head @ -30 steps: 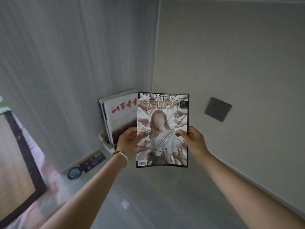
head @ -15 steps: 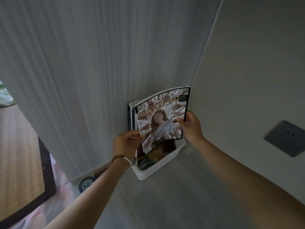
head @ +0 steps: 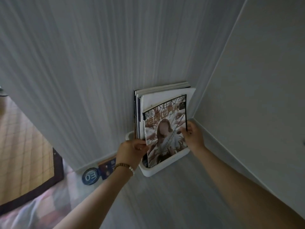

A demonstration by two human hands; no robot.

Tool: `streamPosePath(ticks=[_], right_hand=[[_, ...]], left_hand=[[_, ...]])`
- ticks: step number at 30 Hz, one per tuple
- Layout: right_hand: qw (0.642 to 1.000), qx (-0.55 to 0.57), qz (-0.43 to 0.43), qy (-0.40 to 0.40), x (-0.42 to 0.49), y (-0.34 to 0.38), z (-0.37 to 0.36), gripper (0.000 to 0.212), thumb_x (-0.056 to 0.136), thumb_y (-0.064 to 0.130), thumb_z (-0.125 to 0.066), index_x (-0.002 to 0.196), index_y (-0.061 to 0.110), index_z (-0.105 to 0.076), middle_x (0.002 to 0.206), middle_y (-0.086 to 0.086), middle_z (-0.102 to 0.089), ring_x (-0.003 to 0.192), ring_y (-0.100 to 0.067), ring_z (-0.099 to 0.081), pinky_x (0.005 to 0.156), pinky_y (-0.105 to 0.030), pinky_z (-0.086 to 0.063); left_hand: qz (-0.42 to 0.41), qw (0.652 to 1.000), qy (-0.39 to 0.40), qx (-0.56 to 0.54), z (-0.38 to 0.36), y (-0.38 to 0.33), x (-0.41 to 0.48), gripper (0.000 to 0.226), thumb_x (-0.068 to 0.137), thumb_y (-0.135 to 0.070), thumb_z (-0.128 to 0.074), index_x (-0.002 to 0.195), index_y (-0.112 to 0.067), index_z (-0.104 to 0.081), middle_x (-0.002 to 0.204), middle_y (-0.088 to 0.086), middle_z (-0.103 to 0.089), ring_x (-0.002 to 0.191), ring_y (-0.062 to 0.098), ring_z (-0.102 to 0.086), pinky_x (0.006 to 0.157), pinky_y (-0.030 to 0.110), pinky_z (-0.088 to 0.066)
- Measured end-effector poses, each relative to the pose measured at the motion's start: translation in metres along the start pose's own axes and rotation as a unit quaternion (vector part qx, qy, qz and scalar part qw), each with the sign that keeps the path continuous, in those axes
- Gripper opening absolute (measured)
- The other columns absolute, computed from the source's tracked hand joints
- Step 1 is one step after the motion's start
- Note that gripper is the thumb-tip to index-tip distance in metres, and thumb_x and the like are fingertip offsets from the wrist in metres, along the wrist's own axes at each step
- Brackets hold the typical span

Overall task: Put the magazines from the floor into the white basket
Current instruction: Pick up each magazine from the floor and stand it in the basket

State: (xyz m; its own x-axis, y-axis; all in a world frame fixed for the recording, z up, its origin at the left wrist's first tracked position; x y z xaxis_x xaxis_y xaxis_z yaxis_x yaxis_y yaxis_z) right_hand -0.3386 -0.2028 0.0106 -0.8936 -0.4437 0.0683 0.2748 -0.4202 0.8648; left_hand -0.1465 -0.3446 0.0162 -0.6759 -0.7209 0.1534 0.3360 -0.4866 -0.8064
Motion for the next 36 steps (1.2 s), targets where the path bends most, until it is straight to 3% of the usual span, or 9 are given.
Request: streamPosePath(ticks=[4,9,12,14,19,23,28,32,36], right_hand=[[0.998,0.046,-0.042,-0.001,-0.011,0.001,0.007,0.026,0.088,0.018,-0.062,0.113,0.013,-0.058,0.107,0.002,-0.068,0.099,-0.014,-0.062,0.078,-0.019,-0.048],[0.993,0.053,-0.100,-0.030,-0.051,0.012,0.057,0.052,0.087,0.018,-0.064,0.135,0.009,-0.046,0.136,-0.012,-0.052,0.120,-0.029,-0.053,0.094,-0.036,-0.045],[0.990,0.039,-0.124,-0.060,-0.092,0.018,0.106,0.056,0.087,0.020,-0.064,0.138,0.011,-0.043,0.142,-0.011,-0.046,0.125,-0.029,-0.050,0.099,-0.038,-0.043],[0.986,0.031,-0.143,-0.084,-0.126,0.016,0.141,0.057,0.088,0.023,-0.063,0.139,0.013,-0.042,0.145,-0.008,-0.042,0.128,-0.027,-0.047,0.097,-0.035,-0.042],[0.963,0.000,-0.221,-0.153,-0.233,-0.020,0.236,0.057,0.087,0.027,-0.064,0.139,0.016,-0.043,0.147,-0.008,-0.041,0.130,-0.026,-0.044,0.099,-0.035,-0.041],[0.929,-0.011,-0.296,-0.222,-0.346,-0.067,0.316,0.060,0.087,0.031,-0.063,0.141,0.017,-0.041,0.151,-0.010,-0.033,0.138,-0.024,-0.034,0.110,-0.039,-0.035],[0.867,-0.013,-0.391,-0.307,-0.510,-0.125,0.408,0.065,0.088,0.028,-0.062,0.144,0.009,-0.034,0.154,-0.011,-0.026,0.142,-0.027,-0.026,0.115,-0.037,-0.023],[0.802,-0.001,-0.458,-0.383,-0.634,-0.159,0.462,0.068,0.088,0.028,-0.063,0.145,0.006,-0.031,0.153,-0.016,-0.030,0.138,-0.034,-0.032,0.112,-0.043,-0.029],[0.768,0.019,-0.480,-0.423,-0.734,-0.194,0.501,0.062,0.086,0.020,-0.066,0.140,0.005,-0.039,0.143,-0.019,-0.045,0.127,-0.037,-0.046,0.106,-0.044,-0.037]], left_hand=[[0.006,0.994,0.017,0.105,0.006,-0.006,0.002,0.014,0.074,-0.040,-0.069,0.072,-0.026,-0.071,0.069,-0.008,-0.071,0.060,0.007,-0.062,0.062,0.021,-0.052],[0.018,0.995,0.032,0.093,0.011,-0.033,-0.011,0.017,0.078,-0.043,-0.061,0.074,-0.027,-0.059,0.061,-0.012,-0.058,0.062,0.012,-0.060,0.046,0.016,-0.036],[-0.021,0.991,0.119,0.065,-0.002,-0.061,-0.027,0.019,0.082,-0.030,-0.054,0.094,-0.020,-0.064,0.081,0.001,-0.069,0.076,0.019,-0.065,0.061,0.026,-0.050],[-0.055,0.979,0.190,0.042,-0.016,-0.083,-0.043,0.025,0.082,-0.037,-0.055,0.099,-0.019,-0.063,0.097,0.001,-0.069,0.083,0.019,-0.065,0.075,0.032,-0.053],[-0.099,0.939,0.327,0.044,-0.070,-0.139,-0.108,0.068,0.080,-0.048,-0.058,0.137,-0.020,-0.034,0.138,0.000,-0.048,0.119,0.019,-0.053,0.103,0.033,-0.040],[-0.164,0.891,0.417,0.071,-0.121,-0.195,-0.187,0.083,0.078,-0.057,-0.054,0.144,-0.020,-0.019,0.151,0.002,-0.029,0.138,0.019,-0.030,0.112,0.031,-0.026],[-0.233,0.829,0.496,0.105,-0.185,-0.260,-0.314,0.086,0.079,-0.060,-0.051,0.145,-0.018,-0.016,0.151,0.005,-0.028,0.139,0.022,-0.027,0.113,0.034,-0.026],[-0.256,0.785,0.551,0.119,-0.234,-0.295,-0.425,0.084,0.081,-0.058,-0.049,0.145,-0.017,-0.014,0.152,0.006,-0.025,0.139,0.023,-0.026,0.113,0.036,-0.026],[-0.267,0.742,0.601,0.133,-0.277,-0.318,-0.532,0.083,0.082,-0.057,-0.047,0.145,-0.015,-0.013,0.153,0.006,-0.021,0.140,0.023,-0.024,0.114,0.036,-0.024]])
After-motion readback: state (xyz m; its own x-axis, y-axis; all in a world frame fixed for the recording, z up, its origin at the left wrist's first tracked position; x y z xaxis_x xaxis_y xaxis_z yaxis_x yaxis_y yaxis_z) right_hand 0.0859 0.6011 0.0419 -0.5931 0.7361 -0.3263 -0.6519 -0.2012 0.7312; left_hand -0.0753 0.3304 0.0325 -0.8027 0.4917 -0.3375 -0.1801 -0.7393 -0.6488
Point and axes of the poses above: each hand's wrist, its own x-axis towards the middle knuckle, its own z-axis out of the back of the hand, y = z × x, the point moved 2 cm from there along x, towards the middle knuckle
